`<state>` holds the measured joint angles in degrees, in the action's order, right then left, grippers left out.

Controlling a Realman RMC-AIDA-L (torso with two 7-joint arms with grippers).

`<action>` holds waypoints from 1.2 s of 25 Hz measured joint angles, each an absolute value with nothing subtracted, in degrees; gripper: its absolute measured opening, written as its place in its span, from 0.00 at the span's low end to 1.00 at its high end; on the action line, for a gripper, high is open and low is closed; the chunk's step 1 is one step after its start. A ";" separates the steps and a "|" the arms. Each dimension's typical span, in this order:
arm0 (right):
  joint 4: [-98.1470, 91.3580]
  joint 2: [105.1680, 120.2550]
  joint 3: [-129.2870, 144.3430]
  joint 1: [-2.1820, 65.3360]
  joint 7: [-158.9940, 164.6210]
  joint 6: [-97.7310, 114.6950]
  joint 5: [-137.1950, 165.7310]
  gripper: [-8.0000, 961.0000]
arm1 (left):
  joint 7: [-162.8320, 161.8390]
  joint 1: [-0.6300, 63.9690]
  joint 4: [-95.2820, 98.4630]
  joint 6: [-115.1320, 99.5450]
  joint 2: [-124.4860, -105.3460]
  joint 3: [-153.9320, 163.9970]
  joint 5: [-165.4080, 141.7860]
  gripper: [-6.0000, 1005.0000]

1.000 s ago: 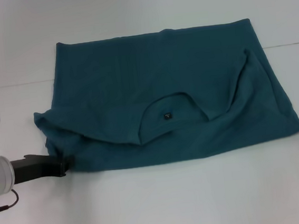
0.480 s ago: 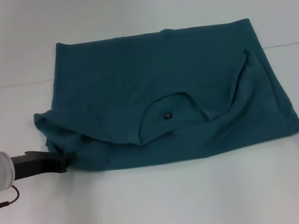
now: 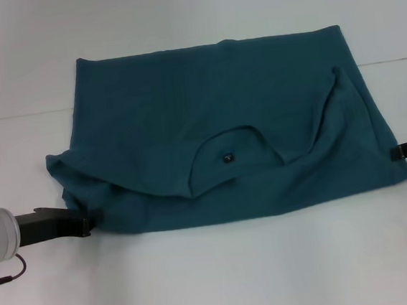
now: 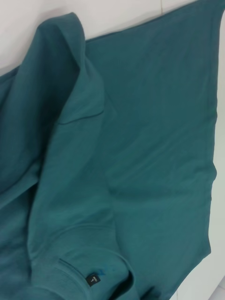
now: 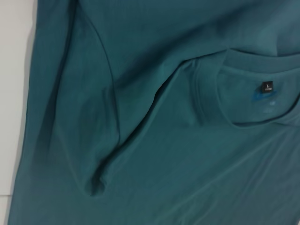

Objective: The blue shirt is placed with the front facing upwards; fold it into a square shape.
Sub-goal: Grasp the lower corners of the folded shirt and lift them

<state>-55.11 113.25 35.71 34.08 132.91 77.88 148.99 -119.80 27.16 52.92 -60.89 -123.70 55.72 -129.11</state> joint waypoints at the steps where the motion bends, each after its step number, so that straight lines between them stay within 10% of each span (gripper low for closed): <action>1: -54.12 113.30 35.78 34.28 132.94 76.96 148.97 0.84 | -119.80 27.16 52.91 -60.90 -123.70 55.72 -129.11 0.06; 23: -41.60 113.72 40.00 36.90 133.47 64.11 149.23 0.84 | -119.67 27.15 52.84 -61.27 -123.66 55.63 -129.11 0.06; 30: -40.43 113.61 40.64 37.48 133.23 63.17 151.51 0.67 | -119.60 27.16 52.82 -61.34 -123.52 55.63 -129.11 0.06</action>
<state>-40.43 113.61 40.64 37.48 133.23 63.17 151.51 -119.60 27.16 52.82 -61.34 -123.52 55.63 -129.11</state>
